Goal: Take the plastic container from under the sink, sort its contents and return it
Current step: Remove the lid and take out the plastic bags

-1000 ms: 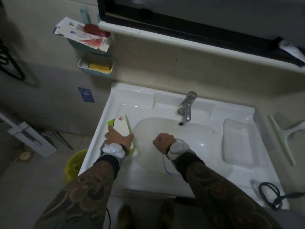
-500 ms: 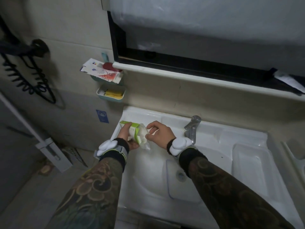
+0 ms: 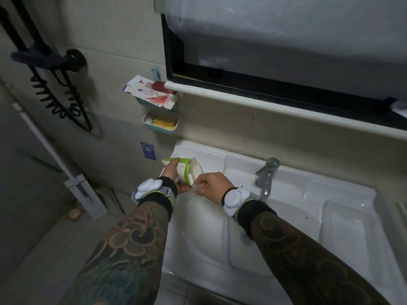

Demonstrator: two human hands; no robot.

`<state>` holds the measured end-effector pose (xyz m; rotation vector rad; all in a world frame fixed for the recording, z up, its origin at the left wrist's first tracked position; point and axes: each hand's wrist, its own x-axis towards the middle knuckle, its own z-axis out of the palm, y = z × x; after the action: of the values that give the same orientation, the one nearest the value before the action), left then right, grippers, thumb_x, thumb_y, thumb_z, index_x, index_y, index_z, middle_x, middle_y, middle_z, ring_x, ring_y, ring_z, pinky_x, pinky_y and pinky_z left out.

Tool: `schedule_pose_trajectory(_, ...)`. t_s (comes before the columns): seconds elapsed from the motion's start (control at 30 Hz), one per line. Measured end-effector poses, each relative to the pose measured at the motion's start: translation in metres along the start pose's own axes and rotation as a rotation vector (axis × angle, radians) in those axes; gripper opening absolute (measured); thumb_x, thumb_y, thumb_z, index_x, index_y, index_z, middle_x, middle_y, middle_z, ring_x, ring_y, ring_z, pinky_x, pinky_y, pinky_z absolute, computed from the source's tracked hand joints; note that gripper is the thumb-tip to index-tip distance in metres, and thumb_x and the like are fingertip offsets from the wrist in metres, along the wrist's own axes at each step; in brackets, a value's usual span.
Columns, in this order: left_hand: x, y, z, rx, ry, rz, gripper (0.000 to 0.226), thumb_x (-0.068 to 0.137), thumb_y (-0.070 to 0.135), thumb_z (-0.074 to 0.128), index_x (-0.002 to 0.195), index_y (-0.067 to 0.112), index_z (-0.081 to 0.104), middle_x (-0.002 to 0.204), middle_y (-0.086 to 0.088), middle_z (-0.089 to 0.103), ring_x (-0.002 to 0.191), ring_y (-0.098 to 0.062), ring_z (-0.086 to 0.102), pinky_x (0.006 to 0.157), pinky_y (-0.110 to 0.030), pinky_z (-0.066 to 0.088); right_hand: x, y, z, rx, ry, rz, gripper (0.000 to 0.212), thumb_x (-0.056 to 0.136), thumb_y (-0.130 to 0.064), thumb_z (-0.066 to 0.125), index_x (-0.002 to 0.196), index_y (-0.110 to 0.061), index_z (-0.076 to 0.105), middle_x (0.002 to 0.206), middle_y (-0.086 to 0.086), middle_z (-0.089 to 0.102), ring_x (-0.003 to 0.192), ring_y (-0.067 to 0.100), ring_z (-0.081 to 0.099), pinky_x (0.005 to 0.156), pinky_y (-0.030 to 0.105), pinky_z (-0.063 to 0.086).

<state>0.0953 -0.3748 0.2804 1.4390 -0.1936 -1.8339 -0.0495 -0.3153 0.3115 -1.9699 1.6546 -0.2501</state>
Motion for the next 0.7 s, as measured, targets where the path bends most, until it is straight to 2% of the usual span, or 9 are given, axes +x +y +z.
schedule_pose_trajectory(0.1, 0.003, 0.000, -0.002, -0.002, 0.011, -0.005, 0.036, 0.082, 0.047, 0.064, 0.101, 0.017, 0.058, 0.099, -0.007, 0.062, 0.089, -0.027, 0.062, 0.091, -0.042, 0.050, -0.001, 0.004, -0.005, 0.025, 0.048, -0.018, 0.016, 0.082, -0.023, 0.062, 0.092, -0.018, 0.073, 0.097, 0.003, 0.073, 0.092, 0.024, 0.065, 0.080, 0.029, 0.051)
schedule_pose_trajectory(0.23, 0.004, -0.001, -0.003, 0.013, 0.015, -0.006, 0.032, 0.083, 0.046, 0.063, 0.090, 0.016, 0.057, 0.092, -0.008, 0.060, 0.081, -0.027, 0.060, 0.088, -0.045, 0.050, -0.004, 0.013, -0.009, 0.124, 0.095, -0.011, 0.011, 0.080, -0.021, 0.065, 0.087, -0.017, 0.072, 0.086, 0.000, 0.072, 0.082, 0.019, 0.063, 0.076, 0.026, 0.051)
schedule_pose_trajectory(0.37, 0.003, -0.001, -0.005, 0.038, 0.028, -0.021, 0.034, 0.084, 0.048, 0.061, 0.086, 0.015, 0.055, 0.091, -0.010, 0.059, 0.083, -0.029, 0.059, 0.092, -0.048, 0.050, -0.009, 0.018, -0.019, 0.269, 0.169, 0.010, 0.006, 0.078, -0.023, 0.068, 0.081, -0.021, 0.071, 0.077, -0.003, 0.068, 0.071, 0.010, 0.055, 0.066, 0.014, 0.042)
schedule_pose_trajectory(0.43, 0.003, 0.000, -0.010, 0.038, 0.030, -0.037, 0.034, 0.084, 0.049, 0.061, 0.084, 0.016, 0.054, 0.091, -0.009, 0.058, 0.091, -0.028, 0.059, 0.098, -0.046, 0.048, -0.010, 0.020, -0.026, 0.344, 0.210, 0.040, 0.001, 0.077, -0.024, 0.069, 0.076, -0.025, 0.070, 0.071, -0.003, 0.061, 0.066, 0.009, 0.049, 0.060, 0.008, 0.038)
schedule_pose_trajectory(0.5, 0.004, -0.003, -0.014, 0.043, 0.033, -0.053, 0.033, 0.083, 0.048, 0.062, 0.086, 0.016, 0.054, 0.091, -0.008, 0.057, 0.090, -0.027, 0.059, 0.100, -0.046, 0.047, -0.013, 0.023, -0.033, 0.430, 0.233, 0.059, 0.006, 0.076, -0.023, 0.070, 0.072, -0.026, 0.067, 0.070, -0.001, 0.058, 0.065, 0.010, 0.046, 0.063, 0.012, 0.038)
schedule_pose_trajectory(0.6, 0.001, -0.007, -0.021, 0.033, 0.024, -0.073, 0.033, 0.083, 0.047, 0.063, 0.089, 0.015, 0.054, 0.086, -0.007, 0.056, 0.077, -0.024, 0.057, 0.099, -0.044, 0.047, -0.017, 0.024, -0.043, 0.542, 0.222, 0.045, 0.005, 0.076, -0.016, 0.071, 0.073, -0.019, 0.068, 0.080, 0.014, 0.065, 0.072, 0.012, 0.052, 0.073, 0.023, 0.042)
schedule_pose_trajectory(0.63, 0.001, -0.009, -0.023, 0.040, 0.029, -0.078, 0.034, 0.083, 0.047, 0.063, 0.092, 0.015, 0.055, 0.085, -0.007, 0.056, 0.077, -0.024, 0.057, 0.101, -0.043, 0.047, -0.017, 0.025, -0.044, 0.570, 0.223, 0.048, 0.007, 0.077, -0.014, 0.070, 0.073, -0.018, 0.067, 0.081, 0.011, 0.068, 0.074, 0.011, 0.054, 0.074, 0.023, 0.043)
schedule_pose_trajectory(0.7, 0.001, -0.010, -0.025, 0.083, 0.044, -0.086, 0.038, 0.082, 0.047, 0.063, 0.101, 0.016, 0.054, 0.077, -0.007, 0.053, 0.078, -0.025, 0.057, 0.105, -0.046, 0.045, -0.017, 0.024, -0.050, 0.627, 0.235, 0.078, 0.014, 0.078, -0.011, 0.068, 0.069, -0.020, 0.062, 0.068, -0.010, 0.063, 0.064, 0.003, 0.053, 0.063, 0.015, 0.040)
